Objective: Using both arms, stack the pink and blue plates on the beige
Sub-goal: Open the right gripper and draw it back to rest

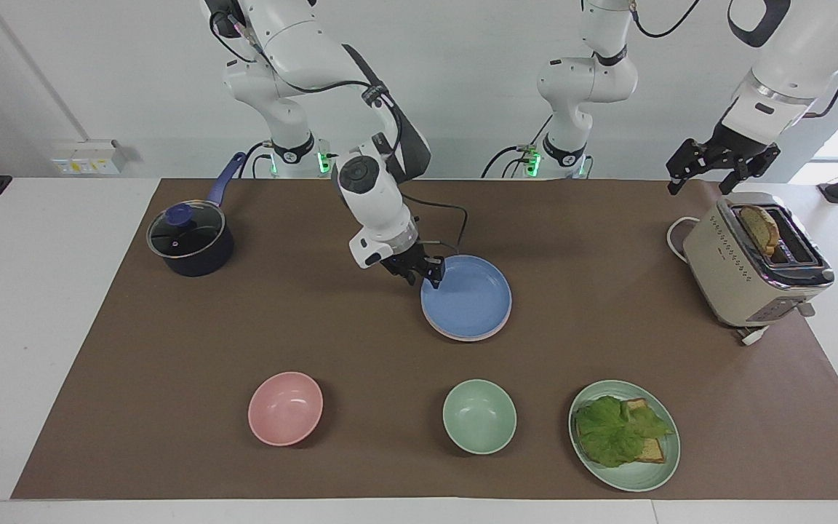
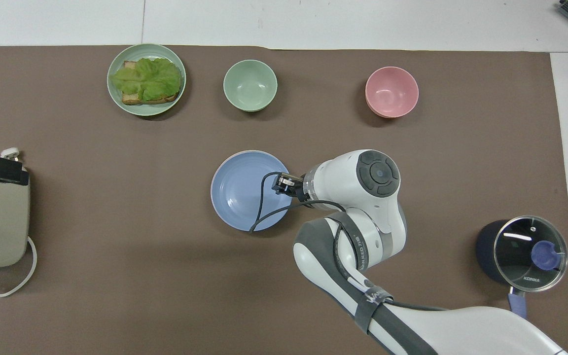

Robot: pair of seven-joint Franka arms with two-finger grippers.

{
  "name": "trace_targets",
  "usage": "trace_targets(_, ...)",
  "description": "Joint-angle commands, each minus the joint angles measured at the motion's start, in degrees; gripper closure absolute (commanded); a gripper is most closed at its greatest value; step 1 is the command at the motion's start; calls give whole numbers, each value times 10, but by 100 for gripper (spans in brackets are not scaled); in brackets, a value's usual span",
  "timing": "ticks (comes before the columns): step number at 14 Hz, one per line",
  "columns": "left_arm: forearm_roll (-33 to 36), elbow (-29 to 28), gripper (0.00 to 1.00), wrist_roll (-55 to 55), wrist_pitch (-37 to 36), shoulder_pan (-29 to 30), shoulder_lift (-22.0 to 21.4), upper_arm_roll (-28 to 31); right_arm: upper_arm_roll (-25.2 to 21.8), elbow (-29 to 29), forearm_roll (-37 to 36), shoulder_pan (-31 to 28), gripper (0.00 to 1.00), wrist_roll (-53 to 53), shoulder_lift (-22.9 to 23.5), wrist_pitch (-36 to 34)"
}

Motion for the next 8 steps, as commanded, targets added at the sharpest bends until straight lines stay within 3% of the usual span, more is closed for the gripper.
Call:
trace_targets(1,-4,2,0,4,-4,10,-4,-7,0,6,-15,-45,0,-11,-47,-50)
trace_targets(5,-4,2,0,4,-4,10,-4,-7,1,18,-120,-125,0,-20,-113,-127)
trace_targets(8,-4,2,0,4,-4,10,-4,-7,0,101,-148,-182,0,-55,-123,-234)
